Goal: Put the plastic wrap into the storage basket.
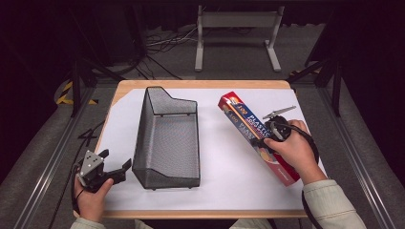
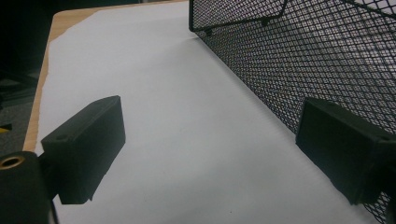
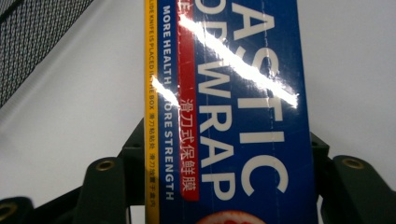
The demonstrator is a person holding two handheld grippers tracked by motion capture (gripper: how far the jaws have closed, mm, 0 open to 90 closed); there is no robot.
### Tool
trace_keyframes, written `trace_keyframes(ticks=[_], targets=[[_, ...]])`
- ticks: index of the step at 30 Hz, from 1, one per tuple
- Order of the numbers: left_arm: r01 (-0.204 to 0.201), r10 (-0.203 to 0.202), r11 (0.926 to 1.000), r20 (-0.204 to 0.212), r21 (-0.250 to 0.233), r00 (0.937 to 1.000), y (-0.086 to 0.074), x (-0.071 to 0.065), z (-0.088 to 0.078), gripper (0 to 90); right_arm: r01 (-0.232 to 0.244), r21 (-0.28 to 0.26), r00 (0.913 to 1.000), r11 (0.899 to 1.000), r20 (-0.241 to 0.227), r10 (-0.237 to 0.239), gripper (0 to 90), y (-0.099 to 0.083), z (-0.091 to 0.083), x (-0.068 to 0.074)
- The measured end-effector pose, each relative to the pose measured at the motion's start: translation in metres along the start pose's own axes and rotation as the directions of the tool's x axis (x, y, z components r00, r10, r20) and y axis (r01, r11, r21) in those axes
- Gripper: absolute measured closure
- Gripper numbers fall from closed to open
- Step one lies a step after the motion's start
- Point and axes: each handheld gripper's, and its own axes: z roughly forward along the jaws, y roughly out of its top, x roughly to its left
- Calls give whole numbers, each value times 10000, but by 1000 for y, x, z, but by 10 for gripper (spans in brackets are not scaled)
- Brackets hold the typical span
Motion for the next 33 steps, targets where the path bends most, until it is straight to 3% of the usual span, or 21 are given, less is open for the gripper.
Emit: trace_keyframes(ticks=[6, 12, 33], targets=[[18, -18, 10000, 1, -12, 10000, 0, 0, 0, 92, -542, -210, 9985, 9983, 113, 545, 410, 3, -7, 2], [-7, 7, 10000, -6, 12, 10000, 1, 0, 0, 92, -972, -414, 9949, 9944, 216, 982, 410, 12, -18, 16], [13, -13, 10000, 22, -79, 10000, 1, 0, -1, 92, -676, -320, 9977, 9972, -27, 676, 410, 49, -24, 68]])
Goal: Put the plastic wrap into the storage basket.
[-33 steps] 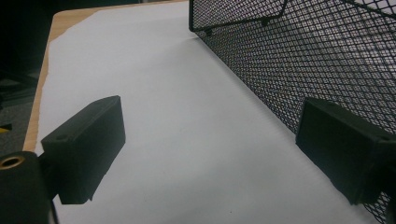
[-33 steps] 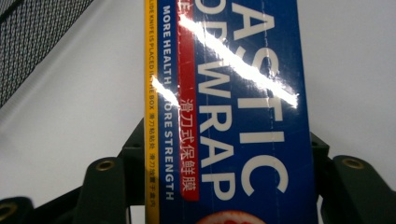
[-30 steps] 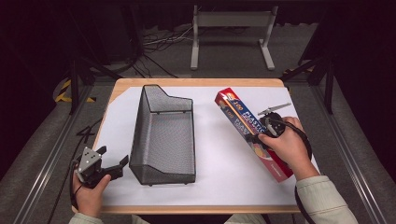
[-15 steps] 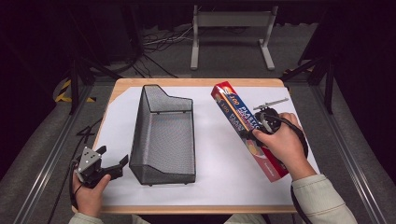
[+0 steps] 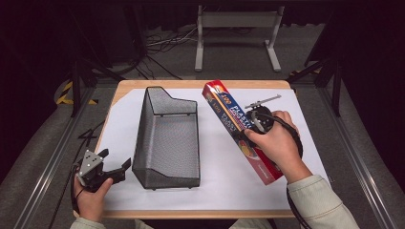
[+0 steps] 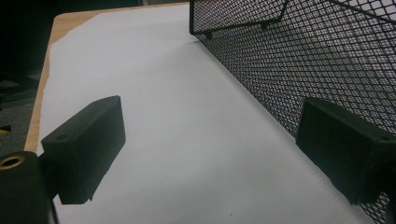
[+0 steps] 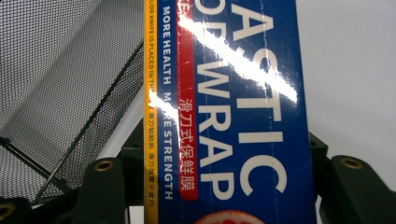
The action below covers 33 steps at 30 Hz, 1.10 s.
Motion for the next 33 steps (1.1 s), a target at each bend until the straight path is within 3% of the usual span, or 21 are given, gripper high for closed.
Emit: trace_keyframes(ticks=[8, 21, 33], targets=[[3, -3, 10000, 20, -13, 10000, 0, 0, 0, 92, -57, 13, 9993, 10000, -378, 58, 410, 13, 5, 21], [49, -49, 10000, 28, -69, 10000, 1, 0, -1, 92, 375, 185, 9963, 9991, -785, -359, 409, 35, 16, 62], [36, -36, 10000, 52, -63, 10000, 1, 0, -1, 92, 143, 179, 9939, 9997, -1100, -123, 407, 45, 22, 83]])
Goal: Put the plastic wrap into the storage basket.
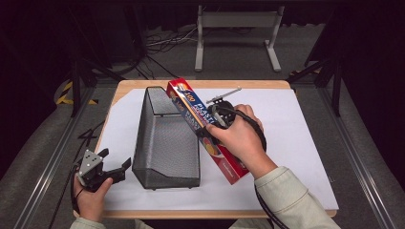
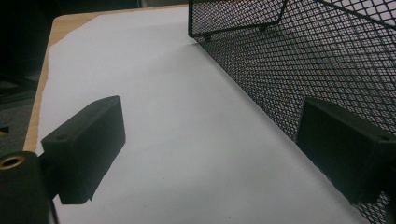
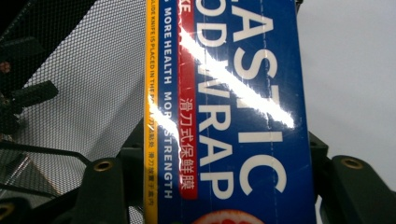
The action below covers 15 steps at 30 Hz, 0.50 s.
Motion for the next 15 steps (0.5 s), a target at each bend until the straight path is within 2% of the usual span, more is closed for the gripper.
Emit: trace_keyframes(ticks=[6, 15], targets=[[14, -14, 10000, -14, 2, 10000, 0, 0, 0, 92, -58, -26, 10000, 10000, -39, 58, 407, 4, 7, 11], [43, -43, 10000, -35, -57, 10000, 0, 1, -1, 92, -411, -72, 9991, 9991, -70, 410, 406, 11, 17, 25]])
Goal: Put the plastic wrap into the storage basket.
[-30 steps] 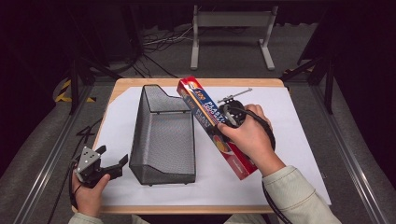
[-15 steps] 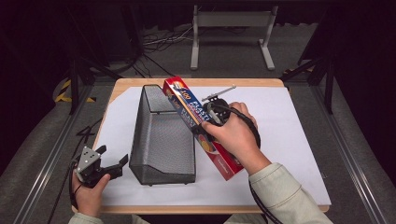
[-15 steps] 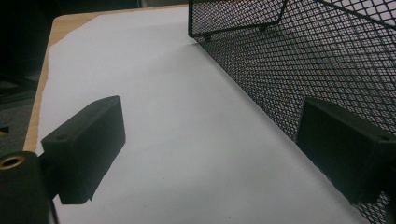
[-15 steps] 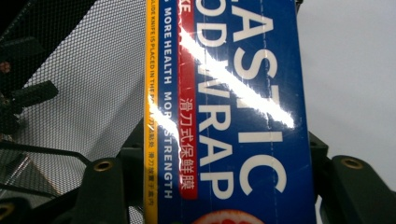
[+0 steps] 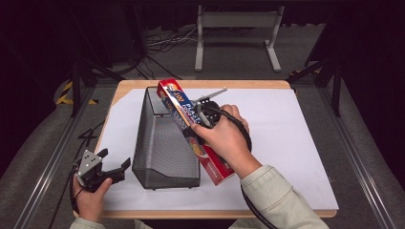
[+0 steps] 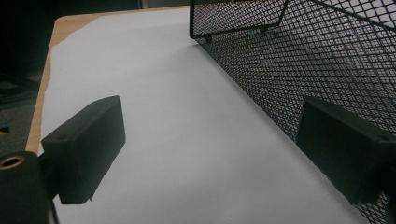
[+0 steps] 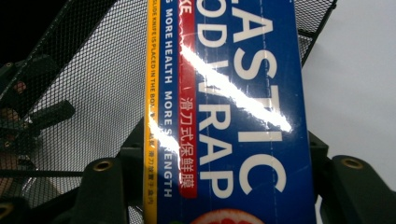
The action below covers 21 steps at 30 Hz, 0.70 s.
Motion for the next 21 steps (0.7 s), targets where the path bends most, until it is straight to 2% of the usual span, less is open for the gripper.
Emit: trace_keyframes(ticks=[9, 14, 21], targets=[[-48, 48, 10000, 27, 39, 10000, 0, 0, 0, 92, -27, 143, 9997, 9999, -228, 31, 405, 2, 14, 11], [-39, 39, 10000, 24, 31, 10000, 0, 0, 0, 92, -37, 307, 9997, 9995, -224, 44, 404, 5, 20, 17], [-16, 16, 10000, 22, 18, 10000, 0, 0, 0, 92, -93, 217, 9999, 9997, -120, 96, 404, 3, 31, 19]])
